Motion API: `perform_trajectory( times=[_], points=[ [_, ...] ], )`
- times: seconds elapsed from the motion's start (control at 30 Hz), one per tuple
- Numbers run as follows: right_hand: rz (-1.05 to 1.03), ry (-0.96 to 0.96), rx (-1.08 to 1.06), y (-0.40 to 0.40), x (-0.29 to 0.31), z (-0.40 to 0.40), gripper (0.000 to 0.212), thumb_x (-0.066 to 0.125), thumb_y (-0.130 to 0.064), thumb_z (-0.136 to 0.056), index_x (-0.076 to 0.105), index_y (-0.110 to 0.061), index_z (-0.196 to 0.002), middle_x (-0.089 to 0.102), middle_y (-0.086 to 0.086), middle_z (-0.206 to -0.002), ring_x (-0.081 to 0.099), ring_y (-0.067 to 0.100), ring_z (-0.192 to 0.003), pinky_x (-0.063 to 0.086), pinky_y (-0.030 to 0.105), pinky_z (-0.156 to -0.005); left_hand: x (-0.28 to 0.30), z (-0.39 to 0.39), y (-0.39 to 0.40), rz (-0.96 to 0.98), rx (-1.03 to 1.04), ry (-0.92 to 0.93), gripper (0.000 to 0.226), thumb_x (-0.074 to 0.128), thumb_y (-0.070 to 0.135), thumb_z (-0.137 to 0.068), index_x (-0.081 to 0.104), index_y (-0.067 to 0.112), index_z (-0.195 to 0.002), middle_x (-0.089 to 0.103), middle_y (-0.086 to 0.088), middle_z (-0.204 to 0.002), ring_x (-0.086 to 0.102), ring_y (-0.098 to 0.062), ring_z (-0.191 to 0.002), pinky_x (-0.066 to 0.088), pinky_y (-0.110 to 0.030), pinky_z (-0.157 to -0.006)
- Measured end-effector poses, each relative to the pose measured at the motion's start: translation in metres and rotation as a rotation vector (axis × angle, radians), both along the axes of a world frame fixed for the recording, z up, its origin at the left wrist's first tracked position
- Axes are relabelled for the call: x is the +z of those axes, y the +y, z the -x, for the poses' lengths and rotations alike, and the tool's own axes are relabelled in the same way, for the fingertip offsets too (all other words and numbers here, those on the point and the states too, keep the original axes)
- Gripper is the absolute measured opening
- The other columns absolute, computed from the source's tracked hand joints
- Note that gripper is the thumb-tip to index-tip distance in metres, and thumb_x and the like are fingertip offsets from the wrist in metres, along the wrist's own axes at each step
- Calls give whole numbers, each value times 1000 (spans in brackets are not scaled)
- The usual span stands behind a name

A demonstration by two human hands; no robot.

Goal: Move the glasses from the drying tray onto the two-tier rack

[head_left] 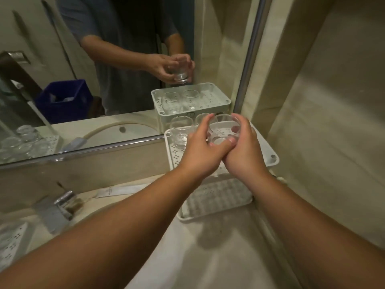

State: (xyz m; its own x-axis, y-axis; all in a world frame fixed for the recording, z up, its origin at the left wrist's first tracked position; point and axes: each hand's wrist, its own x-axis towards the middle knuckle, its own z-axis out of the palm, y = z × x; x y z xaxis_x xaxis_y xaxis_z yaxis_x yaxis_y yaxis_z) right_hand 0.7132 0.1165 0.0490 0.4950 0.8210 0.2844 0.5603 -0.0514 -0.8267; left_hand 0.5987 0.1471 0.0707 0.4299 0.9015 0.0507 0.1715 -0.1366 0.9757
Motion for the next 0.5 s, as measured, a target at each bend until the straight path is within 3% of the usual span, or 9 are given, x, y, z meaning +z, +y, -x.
perform_trajectory(
  times=[0.13,0.23,0.37,0.5],
  points=[
    [29,-32,-1,4,-2,-27,71,73,-22,-80,41,-32,-142,46,-3,-129,49,10,-110,39,18,-82,-10,-27,7,30,19,5,77,74,43,-84,31,48,-147,40,-8,-137,51,-22,-125,47,-47,-105],
    [31,-23,11,9,-6,-41,70,73,-16,-78,44,-26,-142,47,-3,-127,48,7,-104,35,8,-77,-15,-42,10,58,44,-6,79,74,40,-85,30,44,-150,41,-8,-141,50,-20,-129,47,-42,-105],
    [75,-28,-12,20,-14,-55,75,77,-17,-75,44,-25,-141,48,-3,-129,50,11,-111,39,21,-86,-25,-54,13,183,102,-76,72,72,36,-86,36,36,-148,51,4,-129,58,-11,-114,48,-25,-83],
    [134,-40,-17,31,-22,-64,84,85,-30,-69,41,-28,-141,49,-4,-127,52,13,-108,39,24,-83,-34,-61,21,441,196,-134,46,66,25,-87,52,27,-130,63,-2,-116,63,-15,-101,54,-37,-92]
  ],
)
